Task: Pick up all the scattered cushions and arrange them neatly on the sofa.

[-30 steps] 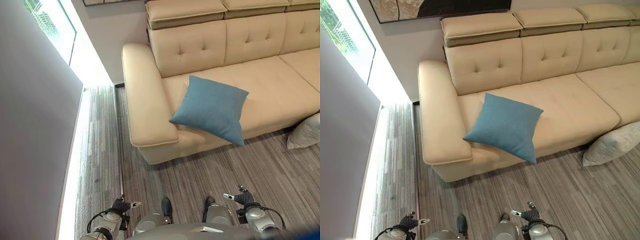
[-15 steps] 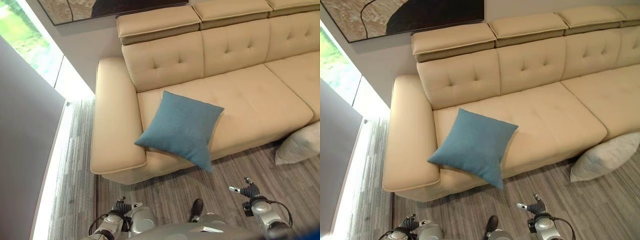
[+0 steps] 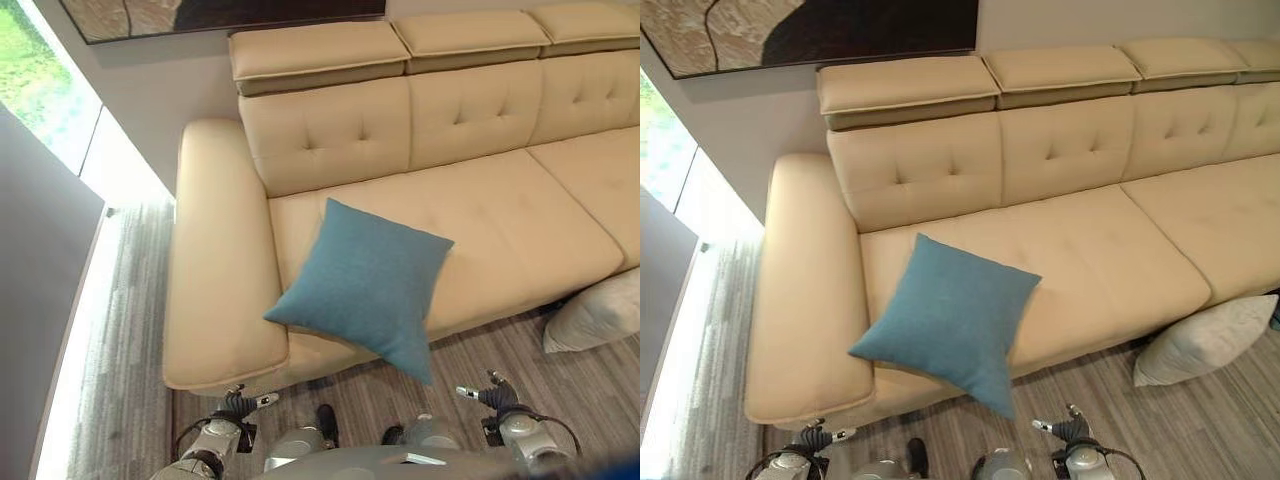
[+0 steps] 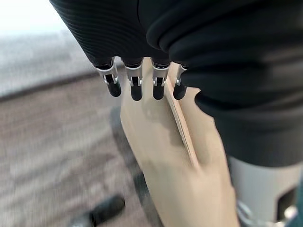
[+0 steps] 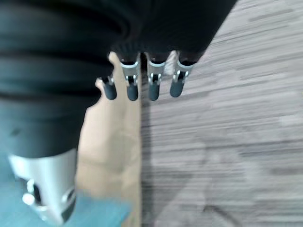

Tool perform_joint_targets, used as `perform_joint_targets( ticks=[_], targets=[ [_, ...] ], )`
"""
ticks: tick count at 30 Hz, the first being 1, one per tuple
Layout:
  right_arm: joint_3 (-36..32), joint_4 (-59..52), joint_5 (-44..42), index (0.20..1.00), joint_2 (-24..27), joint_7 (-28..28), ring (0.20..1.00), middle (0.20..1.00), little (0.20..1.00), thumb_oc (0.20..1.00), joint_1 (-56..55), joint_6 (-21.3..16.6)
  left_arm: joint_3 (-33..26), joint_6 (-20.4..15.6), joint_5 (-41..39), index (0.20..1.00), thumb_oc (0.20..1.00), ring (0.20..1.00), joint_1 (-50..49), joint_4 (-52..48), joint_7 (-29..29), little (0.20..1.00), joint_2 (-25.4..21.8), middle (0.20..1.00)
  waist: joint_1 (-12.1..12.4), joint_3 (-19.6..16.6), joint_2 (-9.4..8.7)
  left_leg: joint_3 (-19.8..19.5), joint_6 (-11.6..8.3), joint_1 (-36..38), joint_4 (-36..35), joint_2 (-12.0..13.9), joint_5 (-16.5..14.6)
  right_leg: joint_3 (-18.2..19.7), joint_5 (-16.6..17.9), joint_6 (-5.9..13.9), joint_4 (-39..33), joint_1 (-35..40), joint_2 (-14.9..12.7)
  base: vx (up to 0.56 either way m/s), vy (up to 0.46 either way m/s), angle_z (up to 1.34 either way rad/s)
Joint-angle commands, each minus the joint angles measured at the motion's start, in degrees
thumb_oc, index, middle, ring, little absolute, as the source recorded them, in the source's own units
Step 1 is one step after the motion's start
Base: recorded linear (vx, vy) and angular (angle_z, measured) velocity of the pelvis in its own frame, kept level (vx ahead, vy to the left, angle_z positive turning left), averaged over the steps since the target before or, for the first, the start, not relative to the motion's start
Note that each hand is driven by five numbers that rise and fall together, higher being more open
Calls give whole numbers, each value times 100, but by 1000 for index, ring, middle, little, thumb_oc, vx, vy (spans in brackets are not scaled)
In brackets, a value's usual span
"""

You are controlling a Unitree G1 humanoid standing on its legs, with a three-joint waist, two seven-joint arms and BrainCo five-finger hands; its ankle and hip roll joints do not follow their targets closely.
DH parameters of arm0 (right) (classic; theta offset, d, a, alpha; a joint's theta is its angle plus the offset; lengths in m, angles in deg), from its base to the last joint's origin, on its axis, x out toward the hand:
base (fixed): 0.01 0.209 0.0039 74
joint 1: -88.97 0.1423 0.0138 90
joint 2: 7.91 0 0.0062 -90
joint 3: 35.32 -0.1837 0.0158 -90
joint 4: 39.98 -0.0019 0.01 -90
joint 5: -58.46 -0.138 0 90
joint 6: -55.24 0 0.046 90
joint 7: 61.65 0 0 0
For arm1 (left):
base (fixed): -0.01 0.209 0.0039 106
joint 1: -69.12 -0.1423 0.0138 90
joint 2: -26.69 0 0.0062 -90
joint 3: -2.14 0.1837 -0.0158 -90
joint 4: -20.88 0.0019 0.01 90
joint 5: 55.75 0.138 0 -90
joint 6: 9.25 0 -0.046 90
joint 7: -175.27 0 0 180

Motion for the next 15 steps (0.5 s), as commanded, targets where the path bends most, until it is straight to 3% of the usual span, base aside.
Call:
perform_joint_targets(
  ticks=[1, 4, 11, 15],
  targets=[
    [-146, 54, -152, 1000, 117, -98, 1000, 1000, 1000, 1000, 157, -110, 82, -127, 41, 1000, 1000, 1000, -113, 37, -162, 1000, 7, 1000, -3, -34, -18, -158, -360, -236, 379, 250, -292, 420, 963, 224, -2031, 539, 254, 71, -70, 37],
    [-178, 124, -178, 1000, 96, -133, 1000, 1000, 1000, 1000, 82, -125, 28, -190, -127, 1000, 1000, 1000, -54, -43, -186, 1000, -33, 1000, -29, -38, -111, -315, -405, -234, 453, 201, -304, 486, 1067, 219, -2671, 656, 288, 53, -100, 38],
    [-261, 127, -240, 1000, 109, -183, 1000, 1000, 1000, 1000, 2, -197, -78, -340, -400, 1000, 1000, 1000, 10, -535, -295, 1000, -51, 1000, -36, -260, -156, -356, -511, -36, 285, 248, -292, 335, 1042, 152, -3070, 1139, 417, 82, -105, 24],
    [-295, -413, -221, 1000, 230, -251, 1000, 1000, 1000, 1000, -70, -265, -188, -525, -743, 1000, 1000, 1000, 284, -1667, -550, 1000, -345, 1000, -136, -333, -107, -334, -586, 235, 71, 301, -294, 241, 954, 108, -3302, 1451, 506, 157, -57, 9]
  ],
)
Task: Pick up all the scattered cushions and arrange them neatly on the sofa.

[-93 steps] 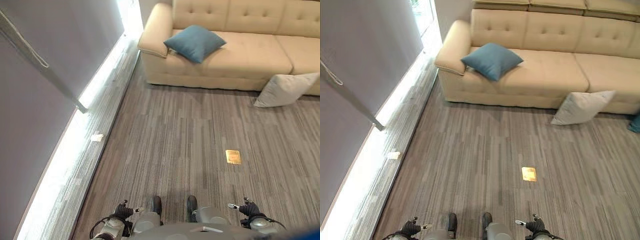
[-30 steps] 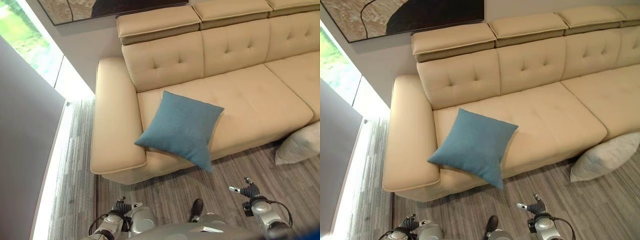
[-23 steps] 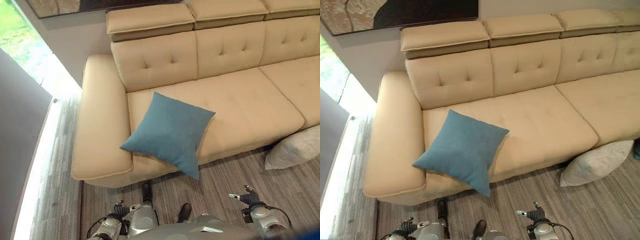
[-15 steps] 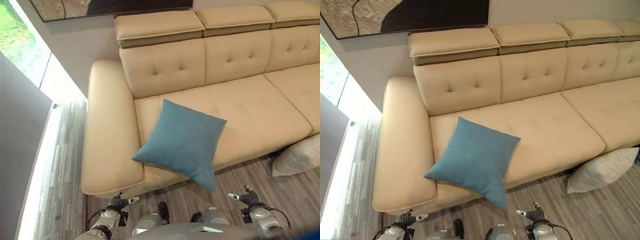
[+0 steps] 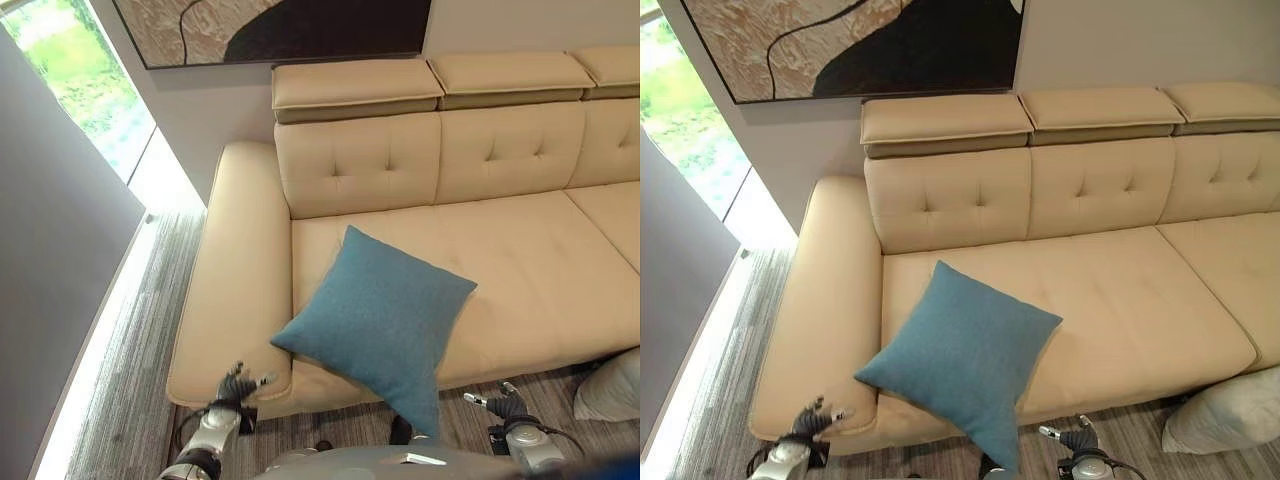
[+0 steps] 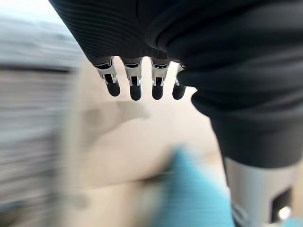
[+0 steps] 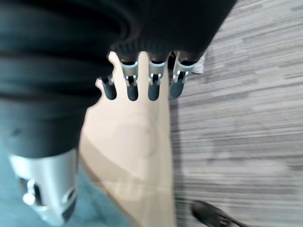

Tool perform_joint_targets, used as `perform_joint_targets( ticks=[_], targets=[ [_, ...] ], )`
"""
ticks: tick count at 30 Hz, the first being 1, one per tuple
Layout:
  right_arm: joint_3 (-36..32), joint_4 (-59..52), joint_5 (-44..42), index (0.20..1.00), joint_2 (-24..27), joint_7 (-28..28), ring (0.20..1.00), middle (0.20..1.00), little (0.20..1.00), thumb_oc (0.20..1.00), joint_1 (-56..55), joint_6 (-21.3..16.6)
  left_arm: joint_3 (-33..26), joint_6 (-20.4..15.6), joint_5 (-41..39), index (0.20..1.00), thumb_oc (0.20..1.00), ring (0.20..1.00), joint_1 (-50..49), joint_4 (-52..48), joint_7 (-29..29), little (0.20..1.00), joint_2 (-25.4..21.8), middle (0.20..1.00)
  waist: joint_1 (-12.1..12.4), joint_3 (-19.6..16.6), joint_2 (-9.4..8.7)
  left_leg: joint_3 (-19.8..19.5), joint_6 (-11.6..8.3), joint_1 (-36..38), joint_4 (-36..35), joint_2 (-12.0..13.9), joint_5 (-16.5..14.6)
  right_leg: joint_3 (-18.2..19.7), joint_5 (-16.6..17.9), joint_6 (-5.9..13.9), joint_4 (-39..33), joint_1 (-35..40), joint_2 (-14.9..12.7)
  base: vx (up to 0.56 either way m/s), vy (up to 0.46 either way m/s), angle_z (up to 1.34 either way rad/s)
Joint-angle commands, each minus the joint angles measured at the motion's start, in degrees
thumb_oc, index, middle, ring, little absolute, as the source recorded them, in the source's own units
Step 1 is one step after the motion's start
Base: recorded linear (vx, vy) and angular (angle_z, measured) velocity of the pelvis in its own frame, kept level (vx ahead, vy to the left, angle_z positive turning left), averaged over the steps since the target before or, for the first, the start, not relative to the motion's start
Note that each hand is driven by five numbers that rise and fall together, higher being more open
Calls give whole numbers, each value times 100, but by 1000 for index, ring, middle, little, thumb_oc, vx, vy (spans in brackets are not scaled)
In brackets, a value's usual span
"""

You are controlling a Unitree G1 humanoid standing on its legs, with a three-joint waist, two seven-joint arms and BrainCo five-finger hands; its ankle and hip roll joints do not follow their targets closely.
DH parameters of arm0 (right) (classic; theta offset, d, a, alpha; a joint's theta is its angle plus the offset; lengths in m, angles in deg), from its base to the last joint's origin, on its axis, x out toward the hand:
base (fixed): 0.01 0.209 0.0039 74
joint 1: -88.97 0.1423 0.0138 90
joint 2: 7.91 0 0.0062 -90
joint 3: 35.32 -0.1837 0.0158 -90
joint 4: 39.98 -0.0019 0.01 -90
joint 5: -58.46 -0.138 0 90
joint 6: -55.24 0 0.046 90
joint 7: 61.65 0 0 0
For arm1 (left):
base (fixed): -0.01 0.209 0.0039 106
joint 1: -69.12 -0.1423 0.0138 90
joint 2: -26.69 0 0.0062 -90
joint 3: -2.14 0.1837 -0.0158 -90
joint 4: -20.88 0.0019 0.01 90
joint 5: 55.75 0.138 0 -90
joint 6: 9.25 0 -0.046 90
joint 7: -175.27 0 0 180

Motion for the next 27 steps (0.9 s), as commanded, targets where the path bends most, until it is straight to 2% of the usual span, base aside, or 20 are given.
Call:
perform_joint_targets(
  ticks=[1, 6, 8, 10, 14, 22, 27],
  targets=[
    [33, -249, -106, 1000, 209, -151, 1000, 1000, 1000, 1000, 300, -209, -94, -230, -283, 1000, 1000, 1000, 460, -83, -322, 1000, -329, 1000, -96, 164, -45, 334, -202, -255, 249, -28, -132, 130, -725, 589, 532, 108, -357, 90, 7, -4],
    [8, -815, -88, 1000, 439, -198, 1000, 1000, 1000, 1000, 445, -232, 16, -241, -205, 1000, 1000, 1000, 898, -538, -427, 1000, -552, 1000, -241, 364, 60, 440, -197, -461, 264, -47, -135, 207, -671, 607, 531, -149, -386, -6, 47, -11],
    [28, -1196, -211, 1000, 533, -264, 1000, 1000, 1000, 1000, 705, -252, 229, -240, -135, 1000, 1000, 1000, 1393, -533, -482, 1000, -634, 1000, -322, 559, 85, 493, -186, -965, 403, -44, -121, 332, -574, 613, 573, -647, -411, -182, 90, -22],
    [54, -1310, -249, 1000, 556, -296, 1000, 1000, 1000, 1000, 805, -264, 307, -263, -138, 1000, 1000, 1000, 1543, -547, -511, 1000, -671, 1000, -342, 634, 84, 523, -185, -1156, 478, -42, -120, 379, -531, 621, 602, -840, -420, -149, 57, -23],
    [209, -1733, -574, 1000, 564, -425, 1000, 1000, 1000, 1000, 1433, -437, 652, -373, -208, 1000, 1000, 1000, 2465, -430, -554, 1000, -951, 1000, -395, 897, -22, 630, -174, -2189, 832, -24, -58, 609, -254, 624, 754, -1807, -471, -165, 64, -16],
    [528, -2004, -817, 1000, 561, -581, 1000, 1000, 1000, 1000, 2351, -648, 1175, -346, 41, 1000, 1000, 1000, 3790, 72, -595, 1000, -1508, 1000, -462, 1198, -57, 658, -171, -3108, 1026, -66, 100, 693, -86, 646, 947, -2726, -632, -64, 61, -10],
    [556, -2182, -1105, 1000, 408, -662, 1000, 1000, 1000, 1000, 2640, -822, 1283, -360, -135, 1000, 1000, 1000, 4169, 260, -563, 1000, -1433, 1000, -493, 1273, -59, 628, -190, -3587, 1114, -119, 126, 680, 23, 668, 988, -3187, -701, -32, 28, 0]
  ],
)
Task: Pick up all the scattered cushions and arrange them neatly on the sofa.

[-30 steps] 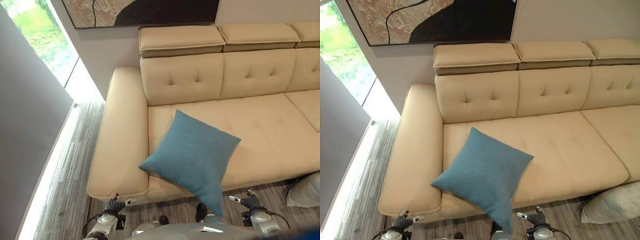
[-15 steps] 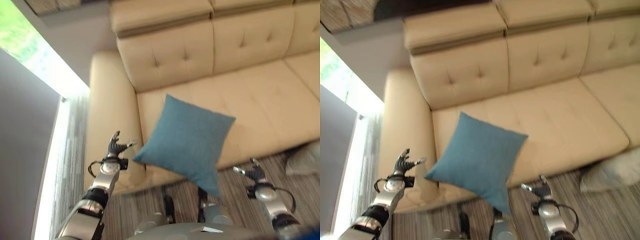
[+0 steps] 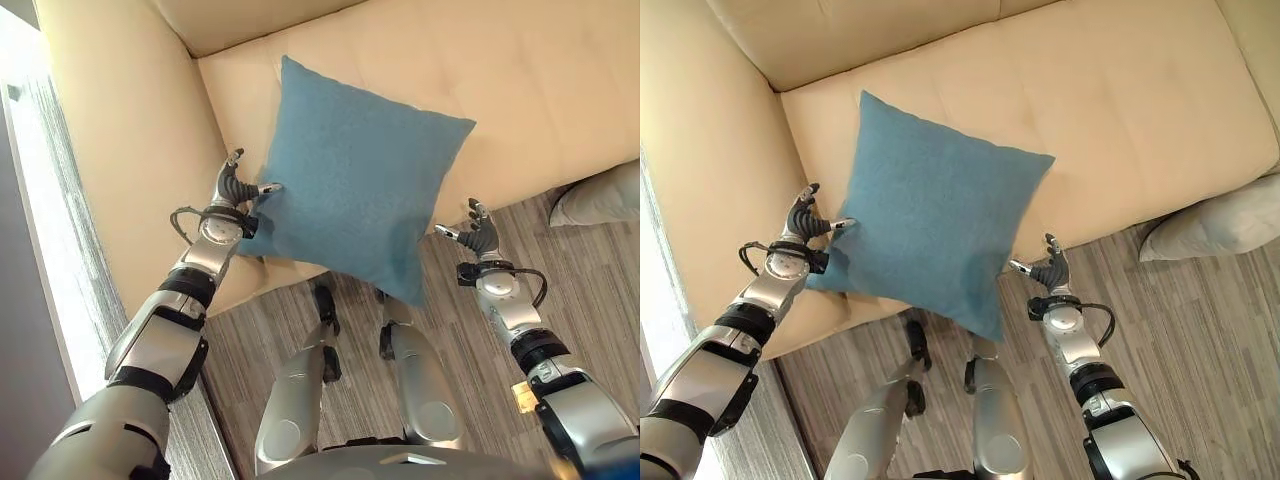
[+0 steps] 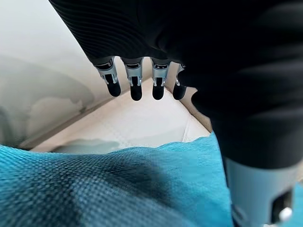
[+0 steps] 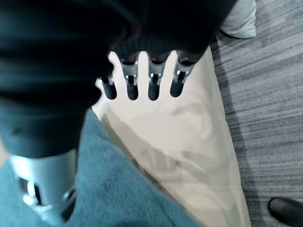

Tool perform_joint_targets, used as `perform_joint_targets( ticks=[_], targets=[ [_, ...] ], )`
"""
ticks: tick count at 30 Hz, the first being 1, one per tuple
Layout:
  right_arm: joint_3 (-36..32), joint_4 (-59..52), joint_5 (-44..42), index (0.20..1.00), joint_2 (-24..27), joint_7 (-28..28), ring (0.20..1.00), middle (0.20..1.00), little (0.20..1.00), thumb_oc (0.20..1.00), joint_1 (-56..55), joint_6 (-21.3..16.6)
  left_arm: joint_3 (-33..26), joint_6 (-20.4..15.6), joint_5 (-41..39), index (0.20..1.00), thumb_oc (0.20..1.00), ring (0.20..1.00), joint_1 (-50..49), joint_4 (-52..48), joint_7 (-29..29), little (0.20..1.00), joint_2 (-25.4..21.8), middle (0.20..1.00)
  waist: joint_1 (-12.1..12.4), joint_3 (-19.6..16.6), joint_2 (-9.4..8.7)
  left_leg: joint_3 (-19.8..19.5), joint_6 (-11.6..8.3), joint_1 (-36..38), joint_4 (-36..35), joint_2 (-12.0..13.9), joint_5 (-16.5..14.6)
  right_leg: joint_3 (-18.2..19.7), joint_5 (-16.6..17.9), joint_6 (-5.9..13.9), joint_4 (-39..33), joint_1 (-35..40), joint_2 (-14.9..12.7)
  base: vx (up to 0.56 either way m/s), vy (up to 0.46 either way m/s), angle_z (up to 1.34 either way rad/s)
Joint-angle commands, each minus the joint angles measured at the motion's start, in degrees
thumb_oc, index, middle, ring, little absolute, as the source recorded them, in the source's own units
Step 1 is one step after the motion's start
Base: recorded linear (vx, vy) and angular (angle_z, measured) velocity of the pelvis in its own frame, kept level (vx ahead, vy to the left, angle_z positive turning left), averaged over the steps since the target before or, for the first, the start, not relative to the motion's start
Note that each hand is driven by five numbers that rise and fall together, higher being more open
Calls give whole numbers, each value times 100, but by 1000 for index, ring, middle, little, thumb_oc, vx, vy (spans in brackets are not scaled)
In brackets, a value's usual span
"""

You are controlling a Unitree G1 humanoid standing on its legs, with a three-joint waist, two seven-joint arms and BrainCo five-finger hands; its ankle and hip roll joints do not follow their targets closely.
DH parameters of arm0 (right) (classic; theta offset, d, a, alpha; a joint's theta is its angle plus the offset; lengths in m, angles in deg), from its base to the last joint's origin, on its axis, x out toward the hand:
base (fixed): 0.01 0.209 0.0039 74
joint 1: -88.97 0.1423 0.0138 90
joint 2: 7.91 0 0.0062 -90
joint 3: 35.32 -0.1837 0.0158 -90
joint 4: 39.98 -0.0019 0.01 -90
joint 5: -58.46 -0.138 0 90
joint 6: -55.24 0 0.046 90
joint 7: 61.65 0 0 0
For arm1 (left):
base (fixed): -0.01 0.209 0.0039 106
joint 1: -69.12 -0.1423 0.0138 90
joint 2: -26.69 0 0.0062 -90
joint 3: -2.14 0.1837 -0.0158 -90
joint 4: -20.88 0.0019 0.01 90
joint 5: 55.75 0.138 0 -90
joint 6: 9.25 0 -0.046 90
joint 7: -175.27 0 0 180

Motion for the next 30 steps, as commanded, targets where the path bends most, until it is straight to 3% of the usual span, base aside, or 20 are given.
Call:
perform_joint_targets(
  ticks=[1, 2, 5, 13, 24, 25, 26, 27, 30],
  targets=[
    [-122, -234, -301, 1000, -66, -144, 1000, 1000, 1000, 1000, -85, -404, -12, -185, -5, 1000, 1000, 1000, -188, 160, -89, 1000, -50, 1000, 68, -444, 126, -86, -342, -312, 257, 204, -158, -3, -985, 653, 903, 61, -364, 70, 30, 0],
    [-125, -330, -412, 1000, -134, -146, 1000, 1000, 1000, 1000, -56, -461, -6, -194, -66, 1000, 1000, 1000, -173, 181, -81, 1000, 30, 1000, 78, -456, 145, -139, -392, -292, 251, 222, -296, 24, -1102, 704, 911, 66, -340, 83, 14, -1],
    [-96, -634, -739, 1000, -335, -130, 1000, 1000, 1000, 1000, 0, -645, 31, -253, -339, 1000, 1000, 1000, -257, 99, -38, 1000, 484, 1000, 94, -407, 160, -168, -405, -489, 250, 205, -276, 18, -1092, 689, 914, -131, -362, 26, -2, 2],
    [478, -398, -707, 1000, -813, -11, 1000, 1000, 1000, 1000, 120, -591, 270, -333, -518, 1000, 1000, 1000, -560, -155, -100, 1000, 1289, 1000, 190, -264, 231, -202, -434, -629, 176, 173, -176, -15, -1061, 663, 906, -299, -383, -7, -7, 7],
    [1330, 597, 368, 1000, -1256, -102, 1000, 1000, 1000, 1000, -114, -185, 559, -586, -833, 1000, 1000, 1000, -395, -677, -350, 1000, 1721, 1000, 215, -165, 334, -277, -460, -499, 67, 148, -69, -88, -1016, 668, 792, -151, -380, -7, -5, 1],
    [1332, 555, 332, 934, -1271, -87, 934, 934, 934, 934, -162, -201, 595, -592, -809, 1000, 1000, 1000, -405, -725, -360, 1000, 1724, 1000, 207, -160, 343, -273, -460, -488, 66, 143, -67, -90, -1013, 670, 788, -138, -380, 0, 0, 0],
    [1337, 487, 297, 426, -1278, -79, 426, 426, 426, 426, -181, -218, 632, -593, -799, 671, 671, 671, -403, -769, -356, 671, 1730, 671, 203, -161, 354, -275, -461, -478, 70, 141, -67, -91, -1012, 668, 781, -119, -380, 0, 0, 0],
    [1332, 405, 282, 200, -1271, -86, 200, 200, 200, 200, -192, -238, 639, -608, -787, 200, 200, 200, -405, -812, -374, 200, 1730, 200, 199, -158, 359, -278, -464, -471, 77, 144, -69, -94, -1009, 669, 768, -101, -380, 0, 0, 0],
    [1253, 85, 154, 200, -1234, -133, 200, 200, 200, 200, -169, -341, 672, -650, -814, 200, 200, 200, -456, -1012, -399, 200, 1739, 200, 201, -171, 358, -278, -476, -437, 91, 153, -76, -91, -997, 665, 729, -56, -374, 0, 0, 0]
  ],
)
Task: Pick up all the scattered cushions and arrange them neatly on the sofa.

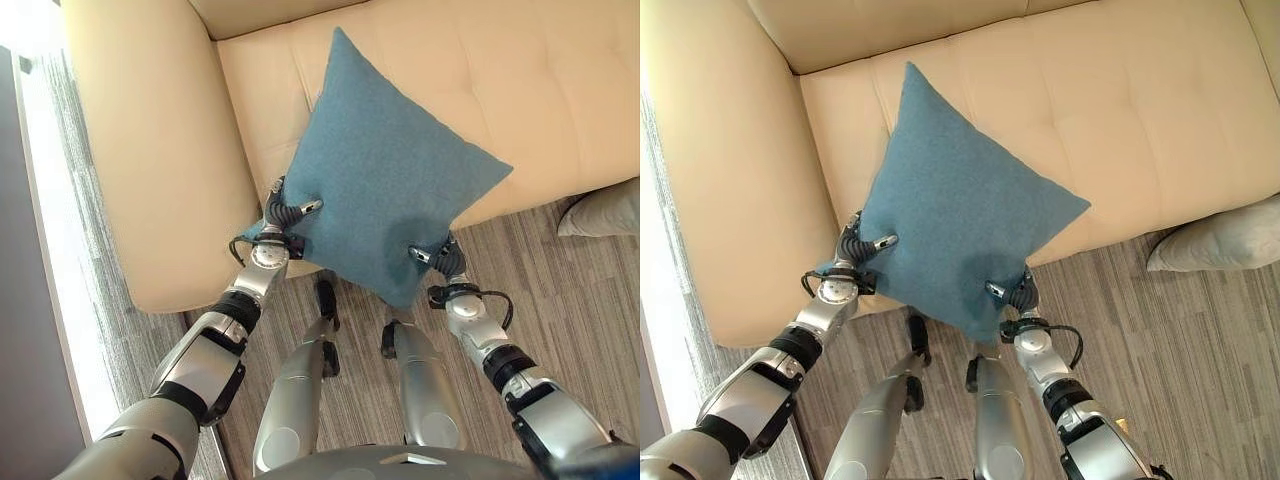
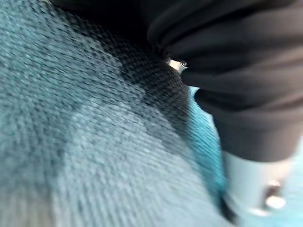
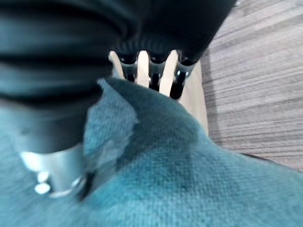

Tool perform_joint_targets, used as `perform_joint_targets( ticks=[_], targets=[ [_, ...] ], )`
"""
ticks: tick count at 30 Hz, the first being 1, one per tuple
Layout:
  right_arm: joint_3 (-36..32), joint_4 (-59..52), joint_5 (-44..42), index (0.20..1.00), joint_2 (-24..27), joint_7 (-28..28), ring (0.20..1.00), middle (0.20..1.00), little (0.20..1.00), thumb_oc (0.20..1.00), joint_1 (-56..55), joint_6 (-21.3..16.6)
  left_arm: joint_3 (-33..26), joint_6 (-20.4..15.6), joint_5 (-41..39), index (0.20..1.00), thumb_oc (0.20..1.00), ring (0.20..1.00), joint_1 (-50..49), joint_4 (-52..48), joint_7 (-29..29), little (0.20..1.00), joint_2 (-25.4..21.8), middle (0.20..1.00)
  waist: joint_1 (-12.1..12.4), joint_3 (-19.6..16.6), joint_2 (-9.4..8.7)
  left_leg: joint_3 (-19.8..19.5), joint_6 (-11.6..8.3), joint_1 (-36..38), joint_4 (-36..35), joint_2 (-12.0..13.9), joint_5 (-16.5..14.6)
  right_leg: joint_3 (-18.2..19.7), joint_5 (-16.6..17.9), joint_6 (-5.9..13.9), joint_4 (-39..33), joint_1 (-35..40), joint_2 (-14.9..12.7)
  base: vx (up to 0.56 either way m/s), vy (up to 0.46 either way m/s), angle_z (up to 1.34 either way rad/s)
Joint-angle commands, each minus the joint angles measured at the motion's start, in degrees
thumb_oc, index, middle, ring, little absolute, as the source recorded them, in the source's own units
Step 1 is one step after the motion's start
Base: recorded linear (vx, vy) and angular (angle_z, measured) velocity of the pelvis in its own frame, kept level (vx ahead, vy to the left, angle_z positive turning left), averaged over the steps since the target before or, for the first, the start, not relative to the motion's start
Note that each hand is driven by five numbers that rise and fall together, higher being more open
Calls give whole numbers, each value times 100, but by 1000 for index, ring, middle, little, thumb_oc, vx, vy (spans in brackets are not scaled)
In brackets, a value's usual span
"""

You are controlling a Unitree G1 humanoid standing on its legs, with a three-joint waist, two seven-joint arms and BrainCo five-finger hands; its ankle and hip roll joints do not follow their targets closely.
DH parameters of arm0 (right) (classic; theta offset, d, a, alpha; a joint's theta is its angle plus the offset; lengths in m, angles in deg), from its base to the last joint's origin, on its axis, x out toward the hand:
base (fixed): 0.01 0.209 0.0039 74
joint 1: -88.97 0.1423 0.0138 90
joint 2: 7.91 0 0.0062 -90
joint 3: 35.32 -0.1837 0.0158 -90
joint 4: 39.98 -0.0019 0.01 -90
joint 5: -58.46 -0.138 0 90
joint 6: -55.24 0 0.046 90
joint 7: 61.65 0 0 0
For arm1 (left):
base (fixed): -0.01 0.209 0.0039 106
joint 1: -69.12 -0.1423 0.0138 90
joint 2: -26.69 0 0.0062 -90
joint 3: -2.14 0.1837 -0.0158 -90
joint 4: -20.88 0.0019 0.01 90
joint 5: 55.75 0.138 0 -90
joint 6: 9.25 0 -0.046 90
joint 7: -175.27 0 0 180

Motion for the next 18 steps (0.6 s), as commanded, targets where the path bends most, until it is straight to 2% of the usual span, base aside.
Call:
perform_joint_targets(
  ticks=[1, 5, 10, 11, 18],
  targets=[
    [481, -487, 145, 200, -478, 187, 200, 200, 200, 200, 186, -195, 309, -387, 9, 200, 200, 200, 252, -440, 88, 200, 480, 200, 57, 249, 393, -143, -513, 112, -226, 199, -69, -80, -953, 674, 455, 405, -261, 0, 0, 0],
    [178, -1124, -95, 200, -297, -4, 200, 200, 200, 200, 322, -450, 247, -524, -176, 200, 200, 200, 143, -833, 87, 200, 448, 200, 61, 168, 341, -149, -522, 160, -196, 212, -110, -75, -946, 666, 407, 494, -252, -4, -24, 0],
    [-48, -1376, -45, 200, -164, -78, 200, 200, 200, 200, 168, -494, 159, -575, -319, 200, 200, 200, -179, -1245, 167, 200, 553, 200, 76, 73, 336, -163, -522, 322, -241, 215, -120, -114, -969, 665, 373, 669, -261, -9, -8, 0],
    [-131, -1507, -49, 200, -156, -75, 200, 200, 200, 200, 62, -514, 131, -613, -354, 200, 200, 200, -358, -1437, 184, 200, 608, 200, 59, 46, 304, -125, -470, 355, -256, 188, 19, -151, -856, 622, 363, 710, -299, -32, -36, 0],
    [-487, -2511, 25, 200, -44, 3, 200, 200, 200, 200, -827, -598, 100, -650, -560, 200, 200, 200, -1511, -2626, 323, 200, 722, 200, 103, -174, 257, -179, -445, 1263, -367, 289, -129, -286, -1156, 607, 400, 1623, -291, 86, -61, 10]
  ],
)
